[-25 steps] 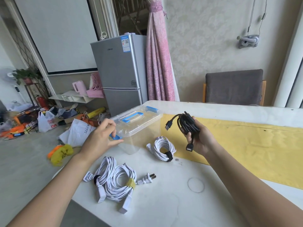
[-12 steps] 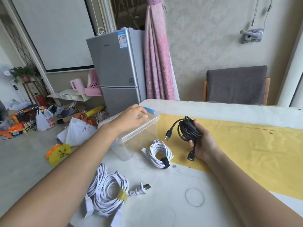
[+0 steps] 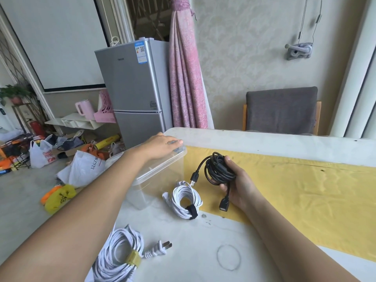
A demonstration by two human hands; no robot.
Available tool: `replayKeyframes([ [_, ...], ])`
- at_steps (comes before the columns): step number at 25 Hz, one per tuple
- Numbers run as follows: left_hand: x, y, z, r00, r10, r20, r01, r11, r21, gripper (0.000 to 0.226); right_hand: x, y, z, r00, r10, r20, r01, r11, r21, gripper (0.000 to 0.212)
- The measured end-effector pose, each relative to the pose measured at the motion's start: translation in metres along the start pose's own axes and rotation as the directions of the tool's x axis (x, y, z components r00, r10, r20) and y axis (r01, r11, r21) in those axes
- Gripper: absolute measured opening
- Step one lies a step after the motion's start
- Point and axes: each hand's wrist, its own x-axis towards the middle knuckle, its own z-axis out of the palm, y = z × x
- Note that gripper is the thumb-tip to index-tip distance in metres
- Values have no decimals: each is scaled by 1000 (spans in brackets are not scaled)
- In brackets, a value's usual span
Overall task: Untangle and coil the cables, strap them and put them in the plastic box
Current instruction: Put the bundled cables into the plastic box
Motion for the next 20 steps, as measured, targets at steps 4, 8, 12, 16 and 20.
replayKeyframes([
  [4,-30,5,-10,997,-7,-78,8,1000,16,47,0,0,-1,1000,7,0,-7,999,31,27],
  [8,-58,9,-16,997,-4,-78,11,997,79,31,-1,0,0,1000,7,1,-7,1000,7,29],
  [12,-63,16,-20,992,-27,-121,33,998,50,18,-4,1,0,1000,16,-2,-16,1000,-22,28],
  [16,-66,18,-38,953,-84,-292,60,994,-89,16,-5,-2,-1,1000,19,-5,-19,1000,-16,29],
  [20,-69,8,-61,895,-96,-436,72,995,-70,13,-8,-5,4,999,16,-38,-12,995,99,28],
])
